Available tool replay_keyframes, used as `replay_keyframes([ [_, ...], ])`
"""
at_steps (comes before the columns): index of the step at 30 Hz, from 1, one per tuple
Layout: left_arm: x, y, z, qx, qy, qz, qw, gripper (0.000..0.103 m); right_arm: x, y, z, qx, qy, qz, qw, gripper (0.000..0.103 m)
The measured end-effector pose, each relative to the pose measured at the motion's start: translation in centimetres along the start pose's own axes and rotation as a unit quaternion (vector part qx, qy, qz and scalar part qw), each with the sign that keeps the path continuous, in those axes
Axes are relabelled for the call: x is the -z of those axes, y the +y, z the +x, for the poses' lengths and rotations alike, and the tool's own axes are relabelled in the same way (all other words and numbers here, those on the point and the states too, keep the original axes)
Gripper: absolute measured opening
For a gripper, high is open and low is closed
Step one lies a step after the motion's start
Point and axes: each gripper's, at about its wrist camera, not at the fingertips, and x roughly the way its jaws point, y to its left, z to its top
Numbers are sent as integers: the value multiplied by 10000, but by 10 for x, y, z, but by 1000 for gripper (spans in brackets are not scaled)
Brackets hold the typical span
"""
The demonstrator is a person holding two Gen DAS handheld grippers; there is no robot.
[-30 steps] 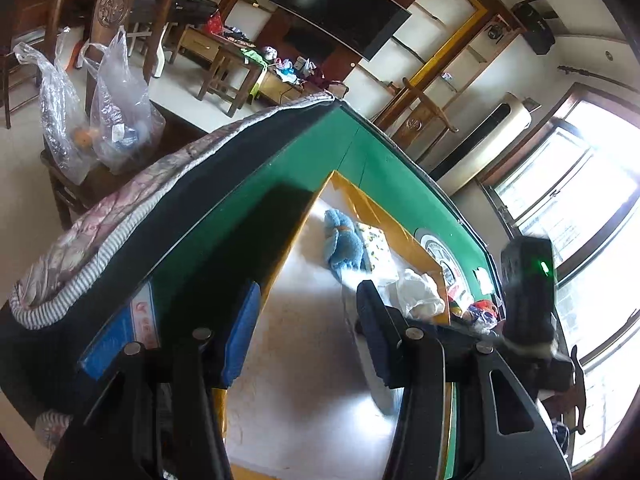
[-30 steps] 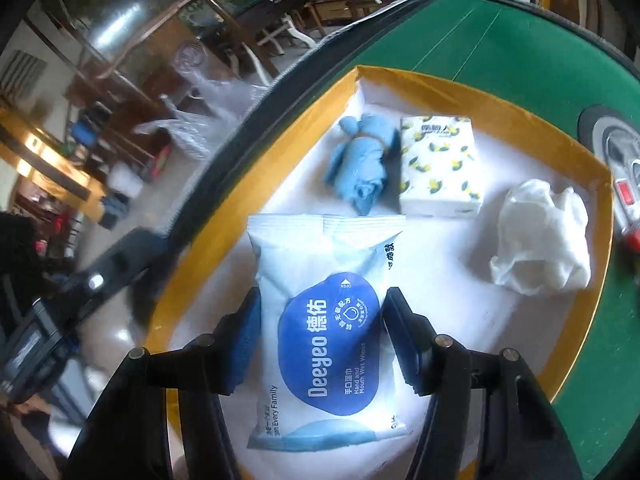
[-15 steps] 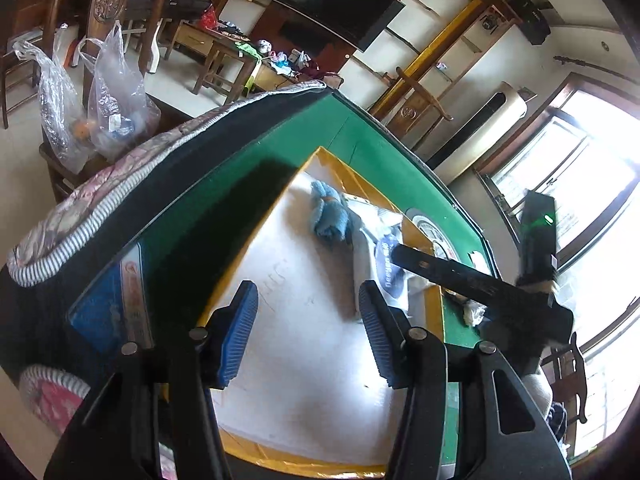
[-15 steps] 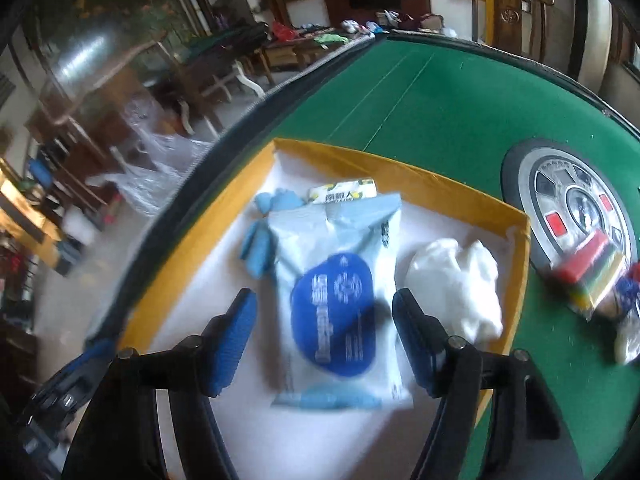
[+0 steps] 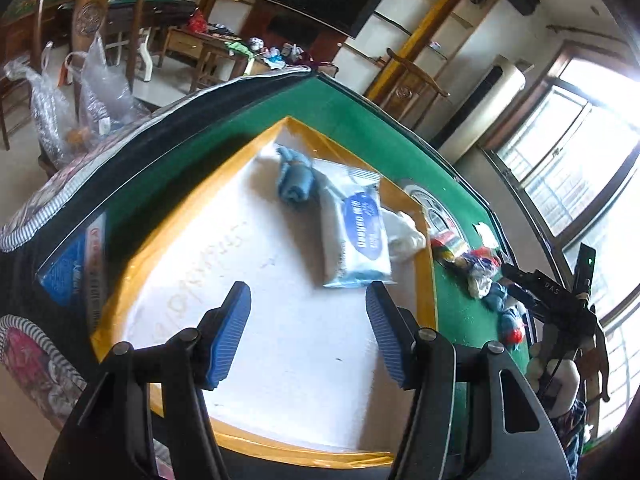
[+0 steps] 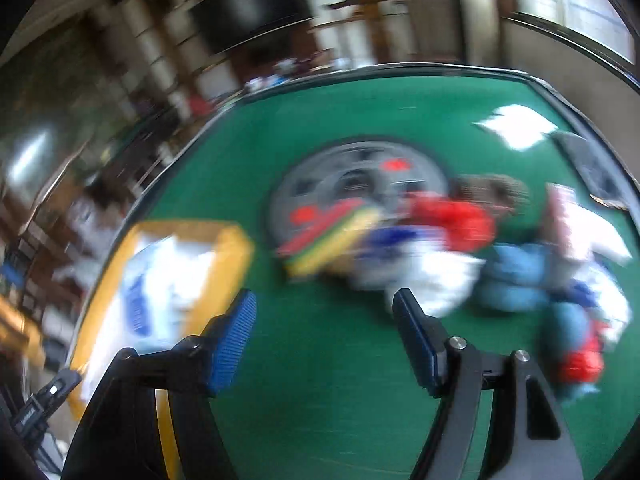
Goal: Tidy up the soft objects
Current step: 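Release the Deeyeo wipes pack into the tray with the right gripper, then grasp the clear bag of blue items with the left gripper while the right grasps a white cloth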
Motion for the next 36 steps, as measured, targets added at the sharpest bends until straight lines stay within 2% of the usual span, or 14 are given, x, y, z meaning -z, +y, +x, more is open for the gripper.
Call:
replay_keyframes([
  [4, 2, -17, -1, -73, -17, 121, 9999, 59, -11, -57, -26, 404, -280, 423, 9979, 66],
  [7, 8, -32, 2, -41, 19, 141, 9999, 59, -20, -75, -32, 595, -309, 408, 9969, 66],
  [13, 23, -62, 8, -25, 94, 543, 9985, 59, -33, -50, 2, 279, -61, 165, 9995, 66],
  [17, 34, -71, 12, 52, 241, 645, 9976, 59, -40, -30, 35, 324, 221, -8, 9992, 65],
  [18, 36, -74, 13, 58, 276, 660, 9974, 59, -41, -24, 43, 291, 284, -23, 9992, 63],
  [21, 43, -80, 17, 96, 416, 751, 9963, 59, -37, -16, 51, 55, 403, -105, 9991, 28],
  [24, 45, -86, 18, 134, 453, 837, 9954, 59, -21, -10, 45, -486, 656, -279, 9963, 20],
  [26, 46, -90, 19, 202, 485, 873, 9948, 59, -3, -3, 37, -968, 973, -530, 9891, 20],
  [28, 48, -96, 21, 290, 515, 925, 9940, 59, 20, 3, 27, -1689, 1447, -874, 9710, 21],
  [29, 49, -100, 23, 315, 534, 964, 9934, 59, 32, 5, 17, -1899, 1583, -1030, 9635, 22],
  [31, 52, -110, 29, 367, 625, 1050, 9918, 59, 45, 0, 3, -1851, 1536, -1132, 9640, 34],
  [33, 55, -120, 37, 491, 800, 1078, 9897, 59, 45, -14, -11, -1603, 1189, -1002, 9747, 42],
  [35, 59, -129, 40, 588, 904, 1118, 9879, 59, 34, -30, -19, -954, 694, -780, 9899, 46],
  [36, 62, -134, 40, 594, 912, 1185, 9870, 59, 28, -37, -18, -750, 563, -617, 9937, 54],
])
